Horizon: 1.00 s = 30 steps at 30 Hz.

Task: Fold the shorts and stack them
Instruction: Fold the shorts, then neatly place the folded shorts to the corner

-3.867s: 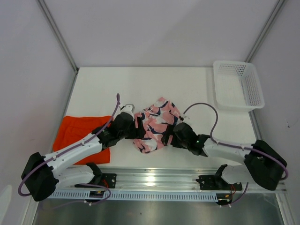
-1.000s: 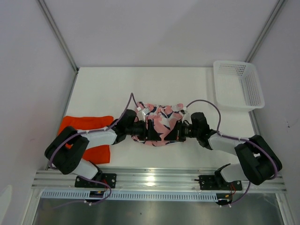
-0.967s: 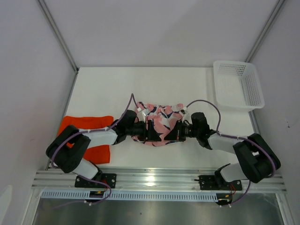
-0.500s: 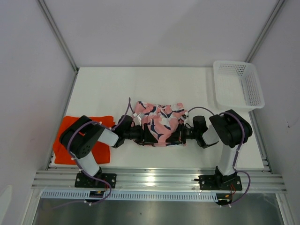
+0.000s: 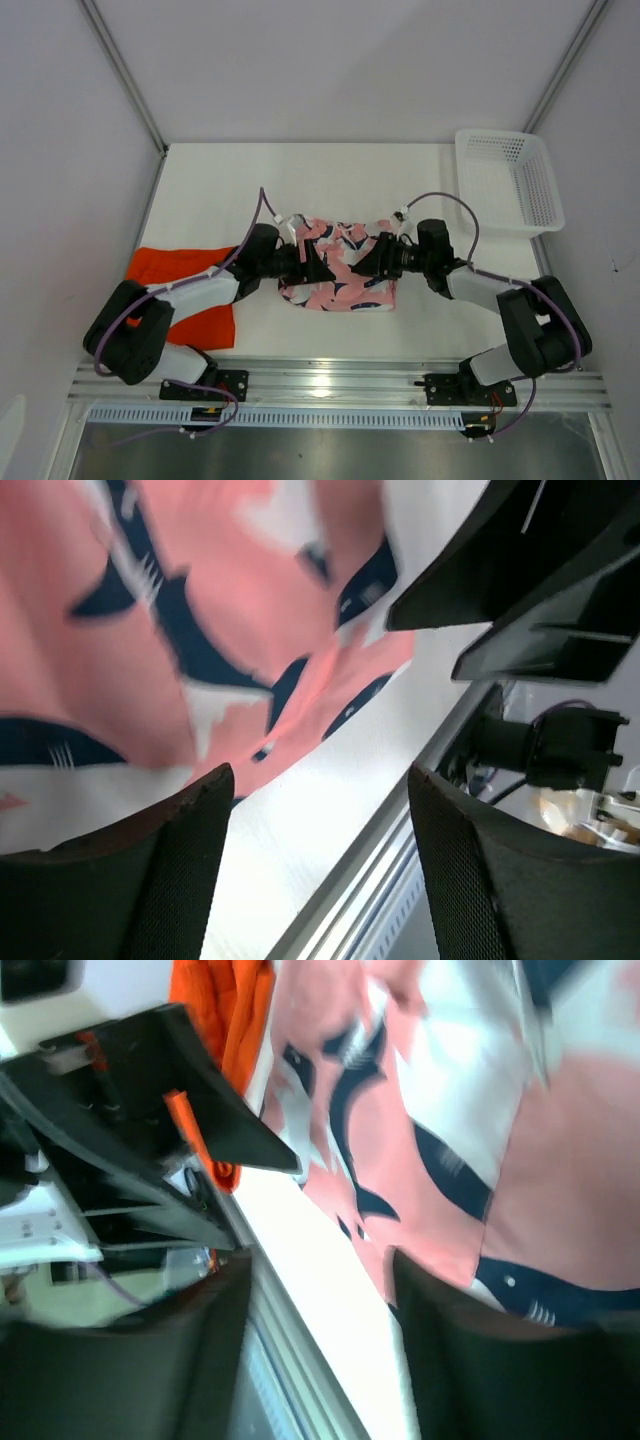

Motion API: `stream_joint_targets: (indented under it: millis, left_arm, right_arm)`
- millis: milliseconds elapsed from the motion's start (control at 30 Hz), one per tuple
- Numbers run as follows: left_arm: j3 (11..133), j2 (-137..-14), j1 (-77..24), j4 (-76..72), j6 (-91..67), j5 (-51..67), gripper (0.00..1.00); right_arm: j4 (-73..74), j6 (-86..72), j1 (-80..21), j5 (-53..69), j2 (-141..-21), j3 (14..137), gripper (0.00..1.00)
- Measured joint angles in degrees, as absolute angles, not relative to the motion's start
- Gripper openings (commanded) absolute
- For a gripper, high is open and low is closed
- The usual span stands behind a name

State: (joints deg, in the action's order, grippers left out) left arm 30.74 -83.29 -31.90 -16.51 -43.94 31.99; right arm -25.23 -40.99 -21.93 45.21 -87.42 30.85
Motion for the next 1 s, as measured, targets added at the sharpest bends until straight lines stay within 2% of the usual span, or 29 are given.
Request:
stream_joint_targets:
  millis: [33, 100, 333, 467, 667, 1000]
  left_arm:
    - [33.1, -80.9, -31.9, -12.6, -42.6, 30.2, 0.80]
    - [38.2, -77.0, -31.9, -5.4, -39.5, 25.4, 0.82]
    - [45.1, -73.2, -29.4, 9.5, -32.3, 13.2, 0.90]
    - [45.1, -74.9, -26.7, 15.3, -30.2, 8.2, 0.93]
    - [45.1, -77.1, -21.5, 16.9, -28.5, 4.7, 0.99]
    - [43.8, -85.4, -20.3, 9.9, -28.4, 6.4, 0.99]
  right_arm:
    - [-22.1, -39.6, -22.1, 43.9, -85.0, 32.5, 0.77]
    - [-15.6, -36.8, -22.2, 40.7, -80.7, 35.6, 0.85]
    - [3.6, -29.6, -22.2, 25.5, -74.2, 42.6, 0.99]
    - [11.1, -27.6, -21.1, 17.0, -74.5, 43.4, 1.00]
    - [14.6, -26.4, -17.8, 11.4, -79.3, 43.4, 0.99]
    - [10.8, -26.2, -17.7, 11.2, -86.1, 43.3, 0.99]
